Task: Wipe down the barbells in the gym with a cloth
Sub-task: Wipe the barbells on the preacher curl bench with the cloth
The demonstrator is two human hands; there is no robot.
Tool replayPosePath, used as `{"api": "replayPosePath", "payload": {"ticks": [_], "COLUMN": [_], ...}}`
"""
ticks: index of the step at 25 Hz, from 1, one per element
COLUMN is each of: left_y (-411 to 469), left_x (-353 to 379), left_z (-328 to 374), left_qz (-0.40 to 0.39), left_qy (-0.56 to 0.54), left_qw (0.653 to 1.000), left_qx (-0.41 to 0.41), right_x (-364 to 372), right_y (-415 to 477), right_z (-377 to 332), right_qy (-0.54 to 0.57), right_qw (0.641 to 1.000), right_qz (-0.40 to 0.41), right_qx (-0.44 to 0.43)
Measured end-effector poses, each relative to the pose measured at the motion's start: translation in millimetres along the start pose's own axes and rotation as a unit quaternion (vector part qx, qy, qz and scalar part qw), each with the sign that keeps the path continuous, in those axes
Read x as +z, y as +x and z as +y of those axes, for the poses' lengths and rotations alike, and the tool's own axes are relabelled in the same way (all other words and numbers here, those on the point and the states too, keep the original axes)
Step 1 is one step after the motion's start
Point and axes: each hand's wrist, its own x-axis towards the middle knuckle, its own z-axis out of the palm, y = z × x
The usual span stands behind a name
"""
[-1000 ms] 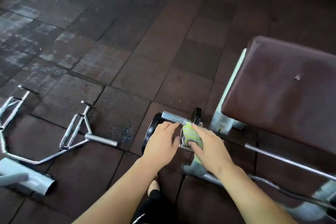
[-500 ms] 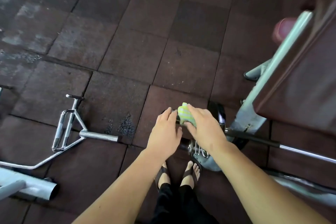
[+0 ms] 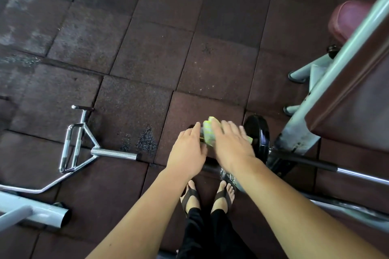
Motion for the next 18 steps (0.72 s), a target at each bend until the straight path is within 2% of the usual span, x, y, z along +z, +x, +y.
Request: {"api": "replayPosePath", "payload": {"ticks": [3, 5, 8, 10, 14, 18], "left_y": [-3, -4, -7, -9, -12, -11], "left_x": [0, -2, -3, -3, -6, -9], "left_z": [3, 1, -2, -3, -5, -6], "left_qz": [-0.025, -0.024, -0.006, -0.007, -0.008, 0.008], "left_qy": [0.0, -0.007, -0.01, -0.009, -0.005, -0.001], "left_qw": [1.0, 1.0, 1.0, 1.0, 1.0, 1.0], "left_qx": [-0.007, -0.004, 0.004, 0.01, 0.016, 0.012], "right_x": [-4, -5, 2, 6, 21, 38], "right_y": [-10, 2, 12, -1, -31, -12], "right_z": [6, -5, -20, -15, -5, -23], "right_qy": [-0.026, -0.002, 0.015, 0.0, -0.028, -0.038], "right_qw": [0.997, 0.998, 1.0, 0.999, 0.998, 0.993], "right_qz": [-0.027, -0.026, -0.001, 0.026, 0.05, 0.104], "right_qx": [0.071, 0.051, -0.025, -0.025, 0.029, -0.048]}}
